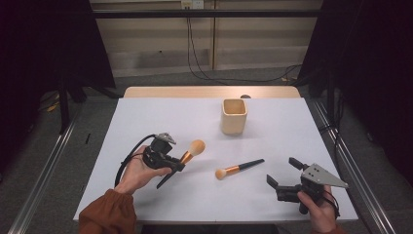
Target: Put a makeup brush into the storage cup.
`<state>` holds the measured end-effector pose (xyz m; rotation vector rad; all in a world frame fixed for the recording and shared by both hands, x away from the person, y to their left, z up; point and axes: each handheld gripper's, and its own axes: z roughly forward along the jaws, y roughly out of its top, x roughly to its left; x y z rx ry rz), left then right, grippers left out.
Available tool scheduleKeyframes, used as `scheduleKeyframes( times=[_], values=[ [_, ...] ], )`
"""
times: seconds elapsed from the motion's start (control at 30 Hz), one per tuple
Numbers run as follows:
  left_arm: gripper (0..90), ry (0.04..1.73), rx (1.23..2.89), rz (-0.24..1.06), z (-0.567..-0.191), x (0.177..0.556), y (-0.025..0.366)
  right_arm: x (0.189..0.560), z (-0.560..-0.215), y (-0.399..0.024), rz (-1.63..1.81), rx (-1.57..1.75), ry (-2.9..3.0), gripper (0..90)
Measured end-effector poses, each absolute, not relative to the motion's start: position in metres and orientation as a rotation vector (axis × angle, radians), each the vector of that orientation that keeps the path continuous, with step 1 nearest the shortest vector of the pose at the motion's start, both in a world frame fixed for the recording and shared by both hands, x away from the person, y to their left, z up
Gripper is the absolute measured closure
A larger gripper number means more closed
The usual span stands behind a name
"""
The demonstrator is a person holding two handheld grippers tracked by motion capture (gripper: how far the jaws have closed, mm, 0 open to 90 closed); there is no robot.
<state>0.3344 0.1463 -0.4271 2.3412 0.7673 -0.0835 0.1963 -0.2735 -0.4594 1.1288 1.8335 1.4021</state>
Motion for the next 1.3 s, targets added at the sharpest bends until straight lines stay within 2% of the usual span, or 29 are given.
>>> scheduleKeyframes(
  times=[0.43,0.77,1.07,1.3],
  values=[
    [73.3,0.722,2.18,-0.073,-0.432,0.325,0.151,0.195,-0.459,-0.273,1.436,1.142,1.81,0.0],
    [73.3,0.702,2.082,0.009,-0.445,0.315,0.153,0.194,-0.458,-0.271,1.483,1.137,1.791,0.0],
    [73.3,0.659,1.961,0.071,-0.44,0.311,0.153,0.195,-0.458,-0.266,1.497,1.14,1.801,0.0],
    [73.3,0.649,1.903,0.062,-0.437,0.308,0.151,0.197,-0.452,-0.261,1.547,1.128,1.786,0.0]
  ],
)
